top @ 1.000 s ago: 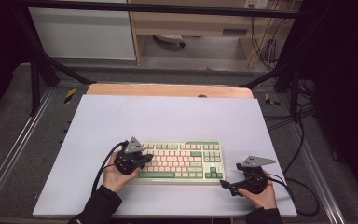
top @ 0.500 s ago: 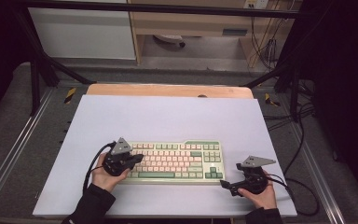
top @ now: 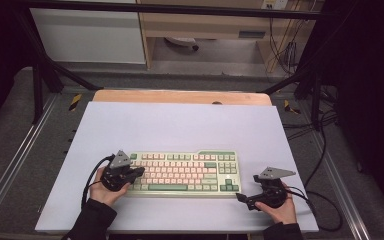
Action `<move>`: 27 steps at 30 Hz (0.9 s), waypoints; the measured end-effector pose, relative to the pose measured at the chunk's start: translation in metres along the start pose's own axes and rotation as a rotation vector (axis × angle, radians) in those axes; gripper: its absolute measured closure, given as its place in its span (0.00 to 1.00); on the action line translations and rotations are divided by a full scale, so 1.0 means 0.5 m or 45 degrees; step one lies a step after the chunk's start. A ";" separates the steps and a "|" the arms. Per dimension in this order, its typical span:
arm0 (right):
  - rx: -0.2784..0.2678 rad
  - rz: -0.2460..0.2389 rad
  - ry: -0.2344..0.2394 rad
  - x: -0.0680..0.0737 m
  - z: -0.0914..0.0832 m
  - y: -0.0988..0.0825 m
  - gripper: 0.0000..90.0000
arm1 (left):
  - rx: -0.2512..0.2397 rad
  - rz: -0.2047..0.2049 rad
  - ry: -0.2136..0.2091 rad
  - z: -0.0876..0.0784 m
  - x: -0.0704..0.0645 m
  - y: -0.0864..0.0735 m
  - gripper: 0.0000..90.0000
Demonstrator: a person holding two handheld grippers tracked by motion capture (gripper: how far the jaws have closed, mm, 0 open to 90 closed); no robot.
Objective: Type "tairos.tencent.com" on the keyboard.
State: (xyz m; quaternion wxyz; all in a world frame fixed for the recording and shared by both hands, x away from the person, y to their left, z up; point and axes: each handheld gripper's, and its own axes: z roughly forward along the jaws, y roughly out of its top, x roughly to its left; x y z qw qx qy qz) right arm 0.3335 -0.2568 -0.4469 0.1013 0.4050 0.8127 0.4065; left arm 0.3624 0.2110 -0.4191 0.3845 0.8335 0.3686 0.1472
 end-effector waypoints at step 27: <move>0.000 -0.004 0.004 0.001 0.001 -0.001 0.01 | -0.013 -0.002 -0.010 0.004 0.004 -0.014 1.00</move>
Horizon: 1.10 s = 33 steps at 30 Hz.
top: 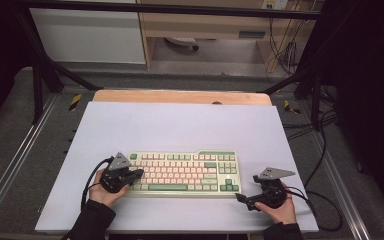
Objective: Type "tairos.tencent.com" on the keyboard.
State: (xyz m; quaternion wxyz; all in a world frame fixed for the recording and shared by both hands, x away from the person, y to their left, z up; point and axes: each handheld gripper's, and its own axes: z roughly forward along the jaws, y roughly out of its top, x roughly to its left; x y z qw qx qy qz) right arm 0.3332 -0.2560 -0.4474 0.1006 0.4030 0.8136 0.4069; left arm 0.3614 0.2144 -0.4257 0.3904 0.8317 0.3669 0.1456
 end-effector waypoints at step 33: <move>-0.088 -0.167 0.151 0.100 0.039 0.103 0.58 | -0.046 -0.017 -0.013 -0.029 0.004 -0.009 1.00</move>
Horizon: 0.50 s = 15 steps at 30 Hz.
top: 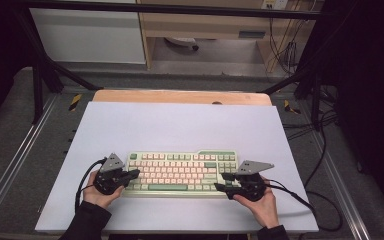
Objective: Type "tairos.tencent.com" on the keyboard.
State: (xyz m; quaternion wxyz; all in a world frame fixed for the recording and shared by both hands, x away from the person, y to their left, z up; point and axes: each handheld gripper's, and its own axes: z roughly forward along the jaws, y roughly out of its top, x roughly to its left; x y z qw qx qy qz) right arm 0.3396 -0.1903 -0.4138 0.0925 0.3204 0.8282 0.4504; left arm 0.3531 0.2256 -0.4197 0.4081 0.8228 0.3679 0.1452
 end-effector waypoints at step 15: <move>0.002 0.007 0.018 0.025 0.050 0.051 0.84 | -0.002 0.004 0.000 0.000 0.001 0.000 1.00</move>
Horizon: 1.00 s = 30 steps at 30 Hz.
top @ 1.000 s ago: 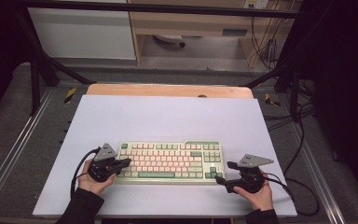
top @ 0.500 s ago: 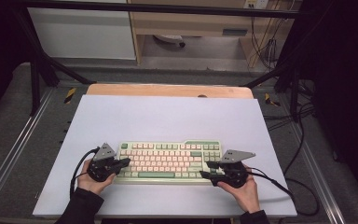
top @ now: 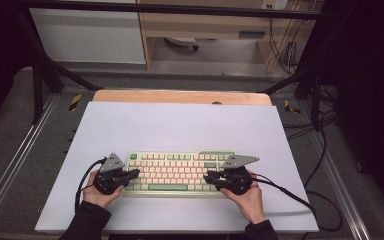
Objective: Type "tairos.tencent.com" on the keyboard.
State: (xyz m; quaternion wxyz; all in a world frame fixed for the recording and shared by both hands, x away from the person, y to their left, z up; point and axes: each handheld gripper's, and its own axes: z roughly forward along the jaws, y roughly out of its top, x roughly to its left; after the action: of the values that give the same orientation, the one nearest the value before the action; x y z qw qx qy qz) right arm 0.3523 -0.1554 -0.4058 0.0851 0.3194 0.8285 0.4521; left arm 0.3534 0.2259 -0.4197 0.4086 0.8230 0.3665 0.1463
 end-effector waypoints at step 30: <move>0.041 0.000 -0.022 0.031 0.124 0.068 1.00 | 0.000 0.009 -0.006 0.002 0.000 0.000 1.00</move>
State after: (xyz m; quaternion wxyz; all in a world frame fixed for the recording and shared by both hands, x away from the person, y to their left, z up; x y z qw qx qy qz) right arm 0.3822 -0.0899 -0.4122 0.0869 0.3246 0.8349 0.4360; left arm 0.3539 0.2250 -0.4205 0.4089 0.8246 0.3627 0.1456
